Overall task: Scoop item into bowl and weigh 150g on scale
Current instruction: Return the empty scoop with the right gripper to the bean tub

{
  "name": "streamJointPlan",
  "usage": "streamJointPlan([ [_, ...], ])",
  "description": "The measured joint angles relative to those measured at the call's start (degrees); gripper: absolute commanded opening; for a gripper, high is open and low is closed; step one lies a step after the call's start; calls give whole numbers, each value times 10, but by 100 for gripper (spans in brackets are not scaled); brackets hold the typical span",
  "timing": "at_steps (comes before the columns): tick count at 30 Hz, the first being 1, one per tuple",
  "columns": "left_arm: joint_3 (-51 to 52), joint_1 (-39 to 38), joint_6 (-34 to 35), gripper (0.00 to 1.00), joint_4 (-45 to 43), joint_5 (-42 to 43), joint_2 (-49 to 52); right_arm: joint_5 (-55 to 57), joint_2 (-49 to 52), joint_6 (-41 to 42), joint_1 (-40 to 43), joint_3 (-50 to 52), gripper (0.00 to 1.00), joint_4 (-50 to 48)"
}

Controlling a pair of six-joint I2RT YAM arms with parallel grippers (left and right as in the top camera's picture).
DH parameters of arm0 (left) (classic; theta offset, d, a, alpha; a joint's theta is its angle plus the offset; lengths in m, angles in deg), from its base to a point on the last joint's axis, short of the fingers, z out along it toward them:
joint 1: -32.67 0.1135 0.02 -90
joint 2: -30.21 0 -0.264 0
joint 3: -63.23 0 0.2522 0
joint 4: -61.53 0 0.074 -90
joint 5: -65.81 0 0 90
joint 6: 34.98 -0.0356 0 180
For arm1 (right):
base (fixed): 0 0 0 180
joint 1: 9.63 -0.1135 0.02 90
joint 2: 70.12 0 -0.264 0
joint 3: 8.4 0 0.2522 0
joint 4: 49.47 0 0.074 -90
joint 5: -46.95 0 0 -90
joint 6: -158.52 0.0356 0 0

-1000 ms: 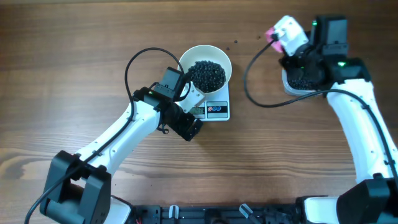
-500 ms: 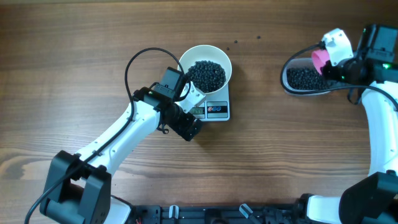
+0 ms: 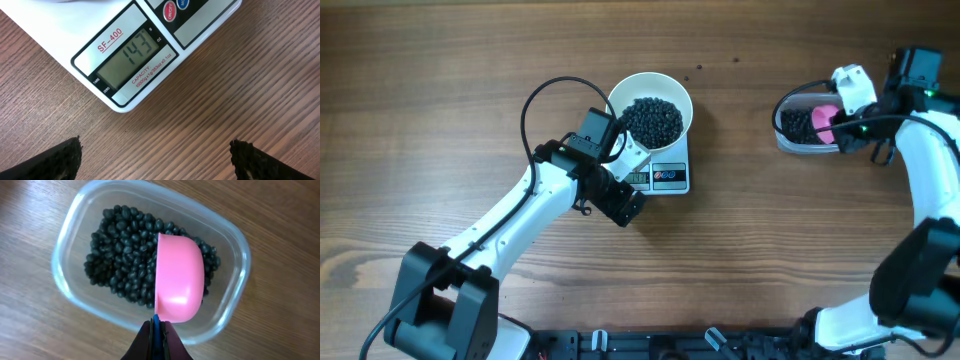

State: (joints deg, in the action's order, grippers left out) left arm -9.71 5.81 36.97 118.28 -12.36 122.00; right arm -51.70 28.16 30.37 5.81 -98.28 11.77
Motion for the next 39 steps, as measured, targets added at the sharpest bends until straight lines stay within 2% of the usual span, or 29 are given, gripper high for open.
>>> streamJointPlan([
  [4, 0, 0, 0, 100, 0, 0, 0, 23, 13, 0, 0, 0, 4, -55],
  [9, 0, 0, 0, 100, 0, 0, 0, 38, 12, 0, 0, 3, 4, -75],
  [18, 0, 0, 0, 100, 0, 0, 0, 9, 8, -29, -2, 4, 4, -16],
  [21, 0, 0, 0, 100, 0, 0, 0, -46, 8, 12, -2, 4, 4, -14],
  [24, 0, 0, 0, 100, 0, 0, 0, -74, 8, 94, -2, 4, 4, -14],
  [26, 0, 0, 0, 100, 0, 0, 0, -81, 8, 159, -2, 4, 4, -13],
  [29, 0, 0, 0, 100, 0, 0, 0, -74, 8, 203, -2, 4, 4, -8],
  [34, 0, 0, 0, 100, 0, 0, 0, 26, 7, 195, -3, 4, 4, -10],
  [39, 0, 0, 0, 100, 0, 0, 0, 23, 6, 183, -5, 4, 4, -11],
])
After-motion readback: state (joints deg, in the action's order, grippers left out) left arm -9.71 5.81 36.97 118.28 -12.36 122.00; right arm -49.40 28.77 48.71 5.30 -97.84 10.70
